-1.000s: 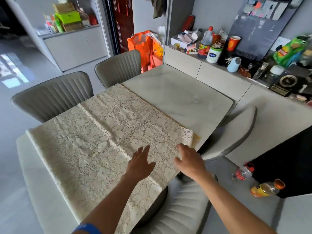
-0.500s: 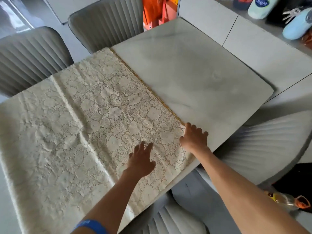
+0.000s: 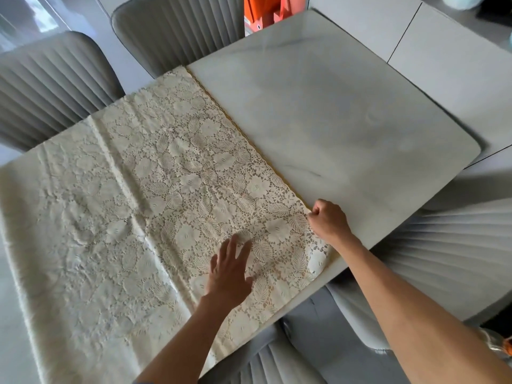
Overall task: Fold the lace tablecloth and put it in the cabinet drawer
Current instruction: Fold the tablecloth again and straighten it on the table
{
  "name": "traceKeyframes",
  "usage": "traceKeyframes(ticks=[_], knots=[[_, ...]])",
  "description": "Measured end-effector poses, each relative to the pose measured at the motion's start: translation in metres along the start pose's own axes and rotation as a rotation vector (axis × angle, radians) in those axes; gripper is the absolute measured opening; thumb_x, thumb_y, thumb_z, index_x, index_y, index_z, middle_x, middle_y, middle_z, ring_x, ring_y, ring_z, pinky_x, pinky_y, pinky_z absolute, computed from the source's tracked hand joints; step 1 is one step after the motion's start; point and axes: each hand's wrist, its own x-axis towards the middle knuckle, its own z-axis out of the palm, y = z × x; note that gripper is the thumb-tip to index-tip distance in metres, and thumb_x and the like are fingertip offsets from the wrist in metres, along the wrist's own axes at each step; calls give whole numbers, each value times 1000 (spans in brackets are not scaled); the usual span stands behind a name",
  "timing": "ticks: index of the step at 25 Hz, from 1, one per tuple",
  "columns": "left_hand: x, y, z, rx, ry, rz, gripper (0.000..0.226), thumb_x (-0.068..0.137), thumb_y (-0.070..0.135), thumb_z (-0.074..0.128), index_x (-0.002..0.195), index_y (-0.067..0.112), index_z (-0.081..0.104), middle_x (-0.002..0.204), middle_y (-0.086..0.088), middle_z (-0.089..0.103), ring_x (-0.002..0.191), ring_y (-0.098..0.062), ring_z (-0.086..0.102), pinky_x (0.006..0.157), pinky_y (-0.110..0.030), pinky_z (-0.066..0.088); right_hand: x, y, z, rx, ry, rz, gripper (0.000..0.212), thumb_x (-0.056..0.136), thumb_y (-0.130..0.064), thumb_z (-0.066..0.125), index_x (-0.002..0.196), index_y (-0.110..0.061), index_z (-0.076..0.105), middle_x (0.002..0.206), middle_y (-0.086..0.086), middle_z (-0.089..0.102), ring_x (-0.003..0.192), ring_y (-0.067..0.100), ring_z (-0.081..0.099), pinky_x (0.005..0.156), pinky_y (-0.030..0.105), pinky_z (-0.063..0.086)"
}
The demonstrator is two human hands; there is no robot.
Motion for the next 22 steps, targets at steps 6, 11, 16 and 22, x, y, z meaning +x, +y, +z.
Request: traceKeyframes(ticks=[6, 11, 16, 22], knots=[[-1, -7, 5, -23, 12, 28, 83, 91, 57, 49, 152, 38, -4, 161, 4, -20, 148, -19, -16, 120, -51, 8, 4, 5, -4, -34, 10, -45, 10, 92, -9, 46, 83, -12, 50, 77, 3, 56, 72, 20, 54, 62, 28, 38], [-1, -8, 9, -43, 8, 37, 84, 90, 57, 52, 152, 39, -3, 161, 5, -20, 148, -19, -16, 119, -51, 8, -5, 24, -15, -58, -160, 41, 14, 86, -14, 58, 99, -18, 53, 91, -1, 60, 82, 17, 59, 64, 29, 42], [-1, -9, 10, -63, 30, 39, 85, 90, 53, 55, 152, 40, -2, 161, 5, -20, 148, -18, -16, 119, -52, 7, -35, 33, -23, -498, 111, -100, 28, 86, -10, 60, 112, -8, 48, 95, 8, 59, 78, 29, 59, 62, 36, 46], [-44, -54, 9, -19, -44, -112, 83, 93, 33, 57, 151, 41, -2, 161, 7, -19, 149, -22, -10, 115, -55, 22, -99, 2, 29, -731, -5, -228, 50, 89, -22, 56, 136, -16, 38, 139, 10, 40, 118, 31, 49, 94, 46, 46]])
